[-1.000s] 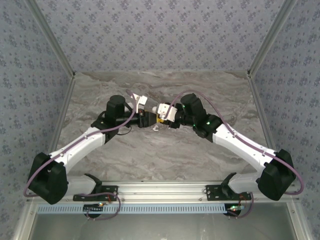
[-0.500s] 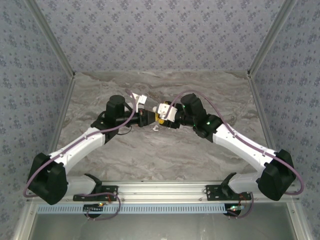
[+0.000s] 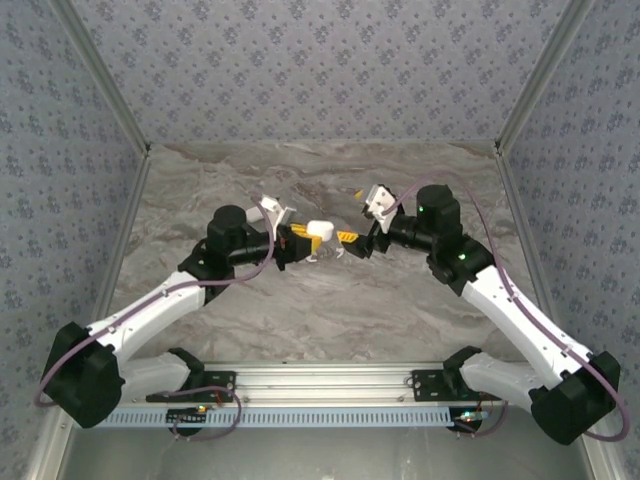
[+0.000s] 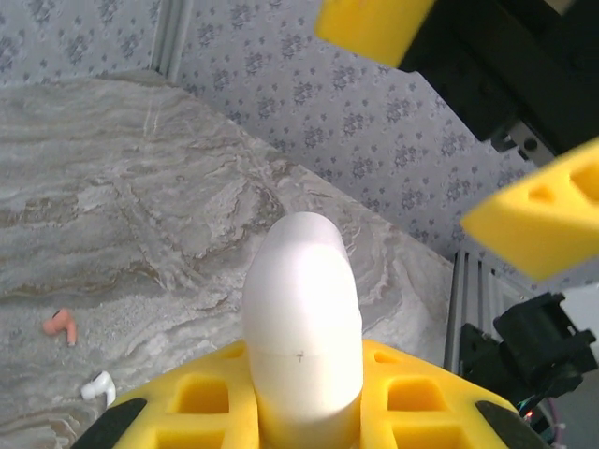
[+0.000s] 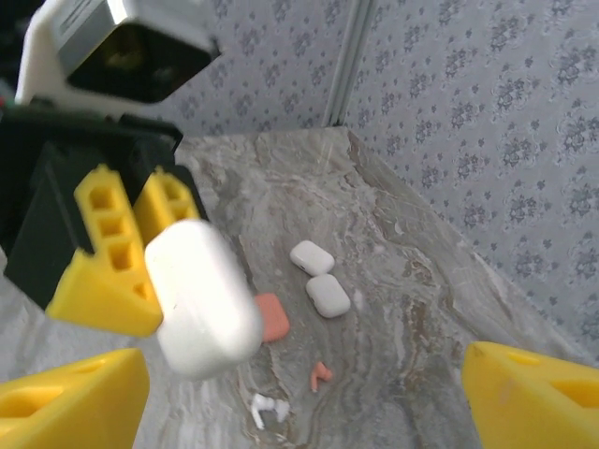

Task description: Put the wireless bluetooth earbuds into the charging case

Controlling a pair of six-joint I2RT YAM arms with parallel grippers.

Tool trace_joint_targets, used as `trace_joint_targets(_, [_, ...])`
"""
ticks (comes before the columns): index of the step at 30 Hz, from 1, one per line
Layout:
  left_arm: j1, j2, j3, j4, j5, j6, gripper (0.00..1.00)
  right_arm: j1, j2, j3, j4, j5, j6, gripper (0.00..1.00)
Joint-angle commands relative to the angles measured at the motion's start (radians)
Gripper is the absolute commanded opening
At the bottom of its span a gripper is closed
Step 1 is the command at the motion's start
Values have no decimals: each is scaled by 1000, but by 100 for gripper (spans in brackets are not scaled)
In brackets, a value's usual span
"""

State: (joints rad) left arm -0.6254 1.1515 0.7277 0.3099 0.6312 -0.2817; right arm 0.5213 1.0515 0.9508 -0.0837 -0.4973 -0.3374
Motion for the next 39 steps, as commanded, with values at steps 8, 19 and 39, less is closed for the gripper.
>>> trace_joint_targets(8, [-25,-40,-11,89,-4,143,10,-5,30,1,40,-49,141,88])
trace_joint_targets(19, [-29,-39,-10,83,2,155,8,7,89,33,35,-22,148,87])
trace_joint_targets(39, [-34,-48,-16,56,-1,180,6,-24,171,130,-15,12,152,88])
